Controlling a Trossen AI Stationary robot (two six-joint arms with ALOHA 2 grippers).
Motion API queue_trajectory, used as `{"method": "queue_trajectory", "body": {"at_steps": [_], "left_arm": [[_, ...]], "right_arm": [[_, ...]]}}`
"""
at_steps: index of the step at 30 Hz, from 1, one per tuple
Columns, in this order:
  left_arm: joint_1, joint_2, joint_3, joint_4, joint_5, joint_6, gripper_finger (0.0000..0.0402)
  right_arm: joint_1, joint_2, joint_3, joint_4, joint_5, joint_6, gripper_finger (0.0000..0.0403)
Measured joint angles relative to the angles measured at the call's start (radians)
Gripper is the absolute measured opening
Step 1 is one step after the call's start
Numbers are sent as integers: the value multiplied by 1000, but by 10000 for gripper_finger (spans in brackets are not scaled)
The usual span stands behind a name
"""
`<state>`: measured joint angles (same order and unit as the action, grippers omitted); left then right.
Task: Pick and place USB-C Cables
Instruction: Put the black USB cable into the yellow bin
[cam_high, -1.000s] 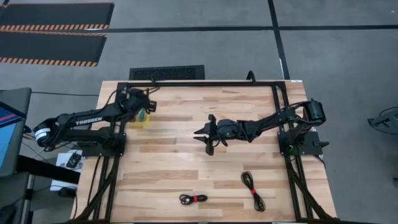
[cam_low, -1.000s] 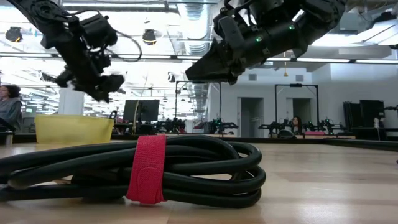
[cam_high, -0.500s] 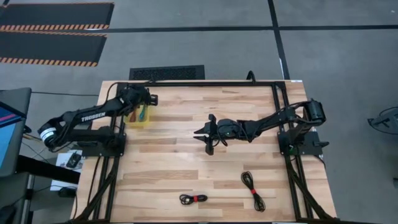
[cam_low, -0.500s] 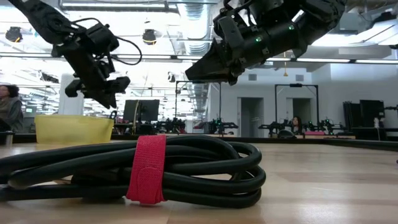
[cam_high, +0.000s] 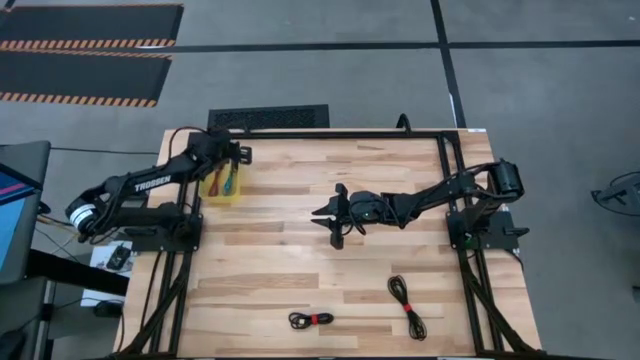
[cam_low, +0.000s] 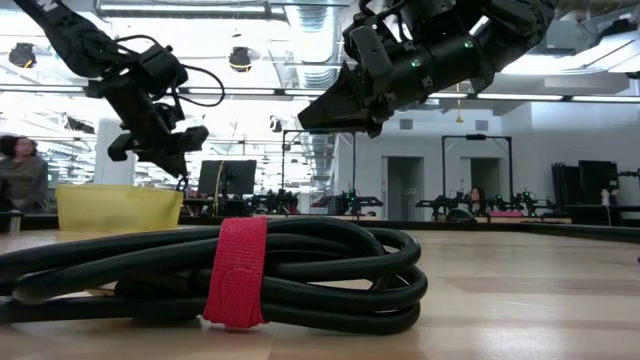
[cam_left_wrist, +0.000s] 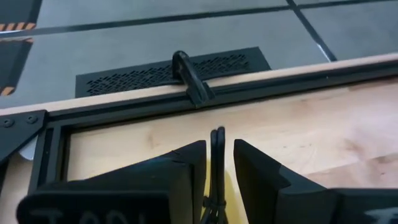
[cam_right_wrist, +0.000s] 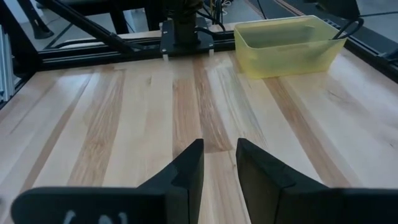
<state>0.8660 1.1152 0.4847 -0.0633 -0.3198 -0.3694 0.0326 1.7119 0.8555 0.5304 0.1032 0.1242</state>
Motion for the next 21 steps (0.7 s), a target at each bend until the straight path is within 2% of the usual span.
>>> {"method": "queue_trajectory", "body": {"at_steps": [11,15,21], "left_arm": [[15,0,0,18,1,-8,140],[15,0,0,30,1,-17,143],[15,0,0,40,1,-18,127]], "right_arm": [[0,0,0,1,0,0,118],[0,0,0,1,0,0,118],[-2,0,0,1,0,0,118]]}}
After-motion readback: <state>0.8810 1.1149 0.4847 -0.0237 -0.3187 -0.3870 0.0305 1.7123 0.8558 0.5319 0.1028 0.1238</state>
